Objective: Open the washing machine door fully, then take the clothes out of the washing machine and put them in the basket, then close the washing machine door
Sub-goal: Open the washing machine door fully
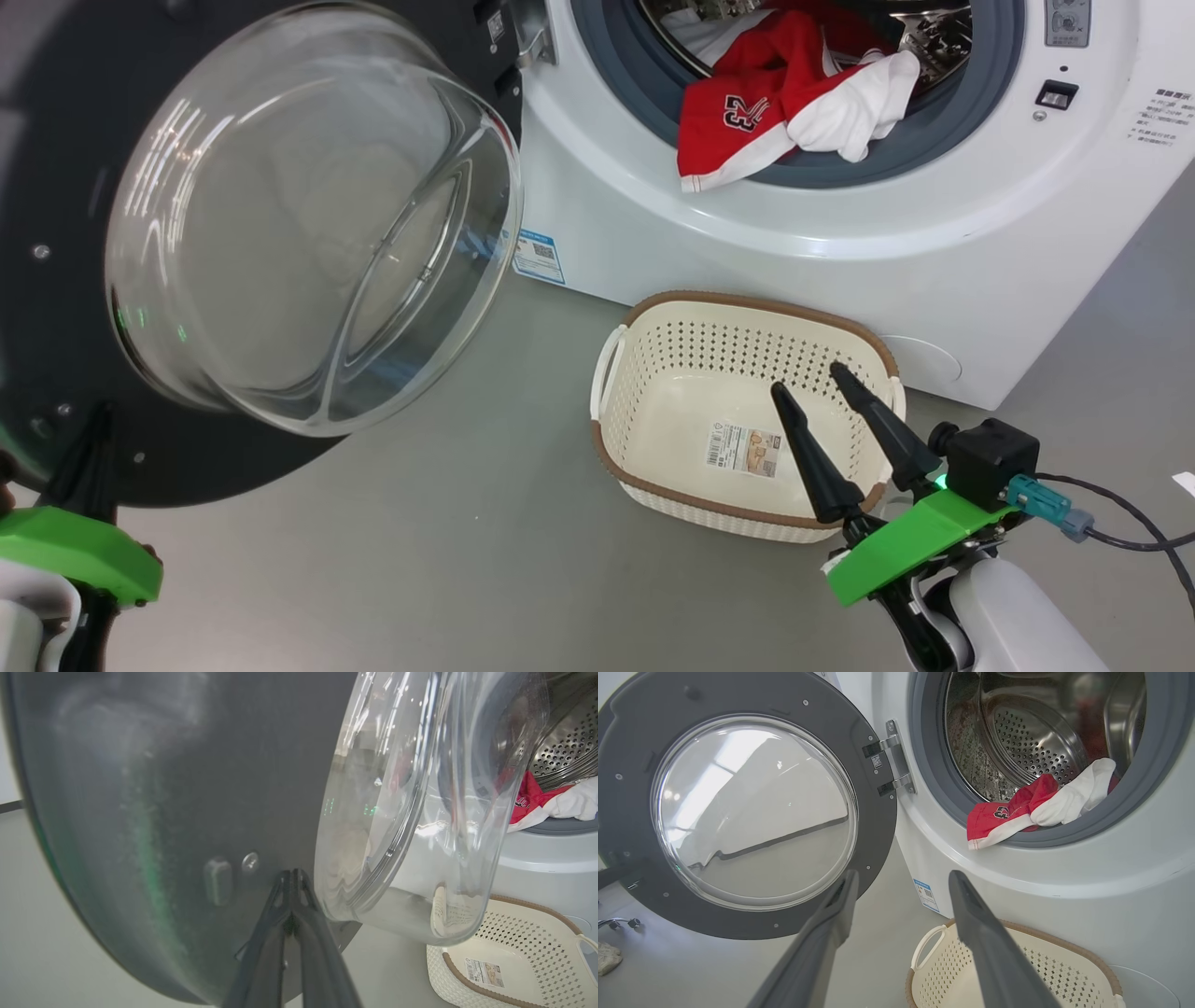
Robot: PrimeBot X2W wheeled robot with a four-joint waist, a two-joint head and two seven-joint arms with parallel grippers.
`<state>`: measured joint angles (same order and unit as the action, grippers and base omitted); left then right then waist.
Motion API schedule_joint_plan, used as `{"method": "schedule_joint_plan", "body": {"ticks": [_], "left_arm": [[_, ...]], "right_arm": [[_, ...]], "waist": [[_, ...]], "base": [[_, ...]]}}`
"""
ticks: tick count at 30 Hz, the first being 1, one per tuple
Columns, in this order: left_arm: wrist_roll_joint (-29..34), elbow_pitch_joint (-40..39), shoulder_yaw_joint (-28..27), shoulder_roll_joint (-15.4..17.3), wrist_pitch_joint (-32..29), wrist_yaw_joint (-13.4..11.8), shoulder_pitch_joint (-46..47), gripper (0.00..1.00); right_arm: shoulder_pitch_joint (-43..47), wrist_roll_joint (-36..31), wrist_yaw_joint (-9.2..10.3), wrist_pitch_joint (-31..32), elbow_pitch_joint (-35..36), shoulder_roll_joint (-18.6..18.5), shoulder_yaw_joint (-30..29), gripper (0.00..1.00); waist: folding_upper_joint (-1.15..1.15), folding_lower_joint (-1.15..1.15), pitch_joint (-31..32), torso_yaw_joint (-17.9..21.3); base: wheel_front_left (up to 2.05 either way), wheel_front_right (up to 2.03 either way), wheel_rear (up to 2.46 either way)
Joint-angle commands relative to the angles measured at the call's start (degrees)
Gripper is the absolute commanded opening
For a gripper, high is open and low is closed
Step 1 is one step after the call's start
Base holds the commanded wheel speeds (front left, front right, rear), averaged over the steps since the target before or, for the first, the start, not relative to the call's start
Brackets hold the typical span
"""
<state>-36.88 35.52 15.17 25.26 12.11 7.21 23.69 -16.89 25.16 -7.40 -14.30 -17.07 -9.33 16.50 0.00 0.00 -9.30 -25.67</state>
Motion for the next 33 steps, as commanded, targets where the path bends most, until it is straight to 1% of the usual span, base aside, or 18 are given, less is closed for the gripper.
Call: {"method": "schedule_joint_plan", "body": {"ticks": [1, 7, 13, 21, 33], "left_arm": [[-0.56, 0.46, -2.16, 3.94, 0.64, -0.12, 2.97, 0.0], [-1.15, 4.83, -0.83, 3.92, 1.59, 0.16, 5.07, 0.0], [-1.77, 6.34, 0.64, 3.71, 2.35, 0.25, 6.25, 0.0], [-2.34, 5.81, 2.53, 4.14, 2.78, 0.26, 6.25, 0.0], [-1.46, 1.44, 1.23, 2.93, 2.87, 0.27, 3.16, 0.0]], "right_arm": [[-1.19, -0.33, -0.09, -0.7, 1.37, 0.49, 1.13, 1.0], [-1.41, -0.36, -0.09, -0.7, 1.37, 0.33, 0.89, 1.0], [-1.27, -0.46, -0.09, -0.7, 1.42, 0.36, 0.66, 1.0], [-1.18, -0.28, -0.09, -0.7, 1.37, 0.4, 0.74, 1.0], [-0.71, -0.21, -0.09, -0.7, 1.47, 0.2, 0.21, 1.0]], "waist": [[0.0, 0.0, -0.09, 0.02], [0.0, 0.0, -0.24, 0.03], [0.0, 0.0, -0.06, -0.1], [0.0, 0.0, 0.24, -0.07], [0.0, 0.0, 0.94, 0.34]], "base": [[0.0, 0.0, 0.0], [0.0, 0.0, 0.0], [0.0, 0.0, 0.0], [0.0, 0.0, 0.0], [0.0, 0.0, 0.0]]}}
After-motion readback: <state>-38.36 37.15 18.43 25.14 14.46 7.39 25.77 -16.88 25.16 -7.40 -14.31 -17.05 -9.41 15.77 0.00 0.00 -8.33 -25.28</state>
